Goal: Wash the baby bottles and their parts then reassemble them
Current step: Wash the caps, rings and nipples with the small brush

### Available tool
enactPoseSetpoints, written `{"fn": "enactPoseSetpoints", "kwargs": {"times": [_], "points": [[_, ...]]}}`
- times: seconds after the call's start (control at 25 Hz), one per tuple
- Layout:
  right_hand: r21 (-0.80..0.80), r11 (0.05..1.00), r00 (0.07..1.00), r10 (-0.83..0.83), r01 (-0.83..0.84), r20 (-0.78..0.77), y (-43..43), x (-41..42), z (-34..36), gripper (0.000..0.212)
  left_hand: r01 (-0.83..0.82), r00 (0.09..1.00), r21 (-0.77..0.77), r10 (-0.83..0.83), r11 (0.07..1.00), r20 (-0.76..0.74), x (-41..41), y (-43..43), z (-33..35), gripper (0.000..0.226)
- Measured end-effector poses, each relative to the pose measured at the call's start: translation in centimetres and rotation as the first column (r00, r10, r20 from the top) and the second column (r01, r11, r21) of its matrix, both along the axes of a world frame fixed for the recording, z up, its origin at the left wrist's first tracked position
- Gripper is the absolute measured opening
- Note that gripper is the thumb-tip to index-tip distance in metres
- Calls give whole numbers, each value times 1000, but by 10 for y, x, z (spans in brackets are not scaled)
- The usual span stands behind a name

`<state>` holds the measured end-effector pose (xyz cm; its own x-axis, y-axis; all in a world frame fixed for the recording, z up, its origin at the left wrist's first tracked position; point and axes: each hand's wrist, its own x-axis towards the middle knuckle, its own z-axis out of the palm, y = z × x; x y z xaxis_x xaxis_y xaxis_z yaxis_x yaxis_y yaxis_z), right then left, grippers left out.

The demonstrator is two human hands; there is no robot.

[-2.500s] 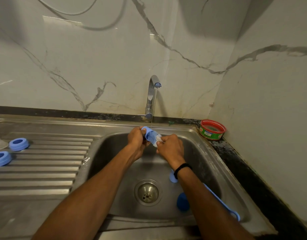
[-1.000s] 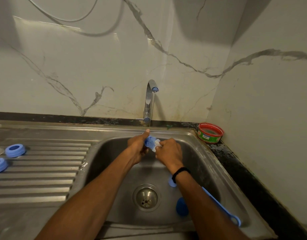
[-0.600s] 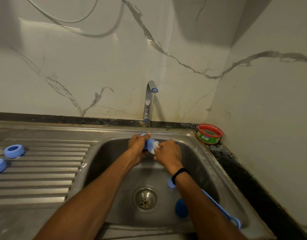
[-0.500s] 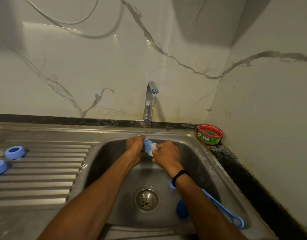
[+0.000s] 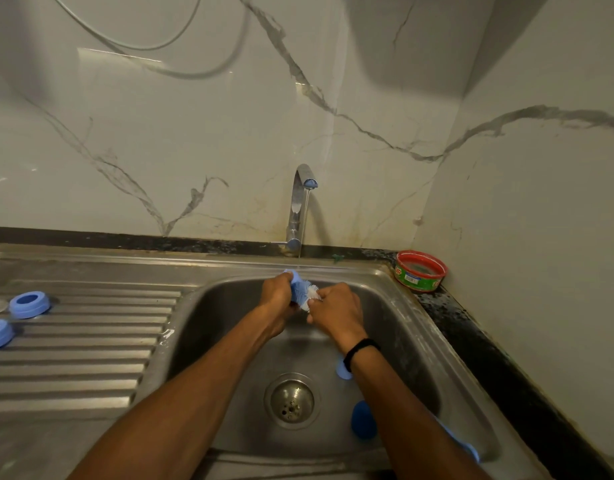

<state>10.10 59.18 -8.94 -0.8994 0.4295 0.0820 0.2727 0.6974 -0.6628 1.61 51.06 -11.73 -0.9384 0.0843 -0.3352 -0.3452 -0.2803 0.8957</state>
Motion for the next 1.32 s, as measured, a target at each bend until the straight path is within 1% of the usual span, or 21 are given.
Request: {"fn": "enactPoseSetpoints", "kwargs": {"times": [0.08,0.24,0.28,0.36,0.44,0.52,0.6,0.68,0.76,0.84,0.96,1.04,1.16,1.2,1.24,1.32], "points": [[18,999,999,-35,35,8,1,1,-1,22,50,999,15,-50,999,9,2,3,-3,24],[33,999,999,-12,13,-41,-1,2,2,23,-46,994,-33,43,998,-101,-4,-2,-5,36],[33,999,999,0,1,-44,-1,3,3,24,-101,991,-29,98,994,-89,-7,-5,-4,38],[25,997,996,80,-79,-29,-6,4,5,25,-218,976,8,218,976,-15,-14,-16,-1,35],[17,993,993,118,-117,-18,-9,6,5,27,-266,964,71,264,961,31,-21,-29,-5,31],[15,994,994,106,-106,-20,-6,9,8,28,-288,957,95,283,953,57,-20,-37,-6,19],[21,997,995,72,-71,-69,-2,12,14,23,-269,962,87,263,959,72,-16,-39,-9,18],[46,999,988,28,-21,-152,1,13,19,18,-175,984,79,171,981,58,-13,-36,-8,25],[67,998,986,31,-21,-162,-4,14,18,13,-54,999,96,52,994,16,-10,-25,-5,23],[70,998,986,10,1,-164,-10,15,13,11,17,999,130,-21,991,28,-3,-13,4,27],[59,998,982,-16,27,-188,-10,12,10,12,69,997,8,-70,998,13,-1,2,11,43],[83,996,984,-18,33,-177,-9,8,9,16,83,997,-109,-82,991,7,-2,3,16,51],[101,993,987,-41,57,-155,-7,8,7,16,67,998,-116,-69,991,-14,-5,3,15,58],[103,993,986,-42,59,-160,-8,8,7,15,80,996,-126,-85,989,-35,-6,2,16,56],[105,992,984,-53,72,-167,-8,8,8,15,58,996,-132,-65,990,-56,-6,2,14,53],[98,992,985,-69,85,-158,-6,8,6,15,-22,997,-125,13,992,-72,-8,1,8,44]]}}
